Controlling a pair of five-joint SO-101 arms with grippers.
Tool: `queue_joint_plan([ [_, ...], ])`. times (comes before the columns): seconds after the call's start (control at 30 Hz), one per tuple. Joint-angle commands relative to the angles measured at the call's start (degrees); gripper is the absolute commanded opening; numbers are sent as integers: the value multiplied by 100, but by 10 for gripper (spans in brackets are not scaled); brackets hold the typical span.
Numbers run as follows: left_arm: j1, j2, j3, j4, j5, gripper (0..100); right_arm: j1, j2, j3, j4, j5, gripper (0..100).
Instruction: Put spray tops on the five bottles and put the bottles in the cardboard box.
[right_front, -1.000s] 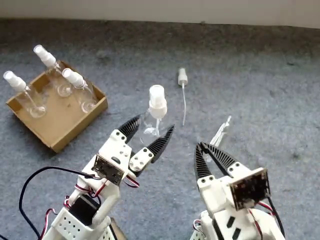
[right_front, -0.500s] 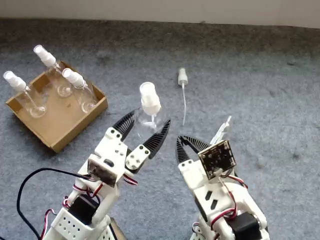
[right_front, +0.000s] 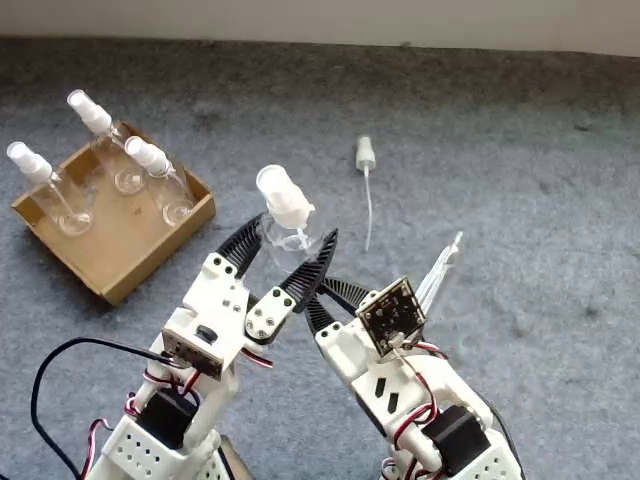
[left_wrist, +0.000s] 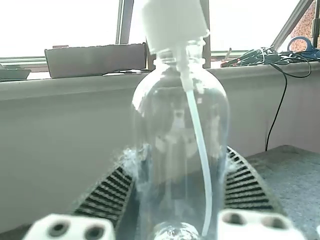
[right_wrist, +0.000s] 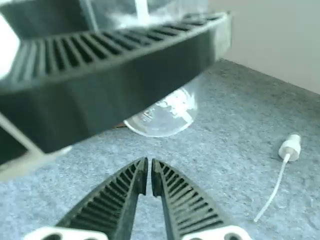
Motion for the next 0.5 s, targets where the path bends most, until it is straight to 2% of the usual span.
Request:
queue_joint_plan([
  [0.0,-40,-84,-22,-149,-9,63,-180,-66,-57,-189,-387,5],
  [0.17,-31,-84,84,-149,-9,63,-215,-66,-57,-198,-422,5],
  [0.33,347,-75,119,-132,-9,63,-646,-66,-48,-409,-1064,5],
  [0.47,488,-75,119,-123,-9,63,-655,-66,-48,-382,-1099,5],
])
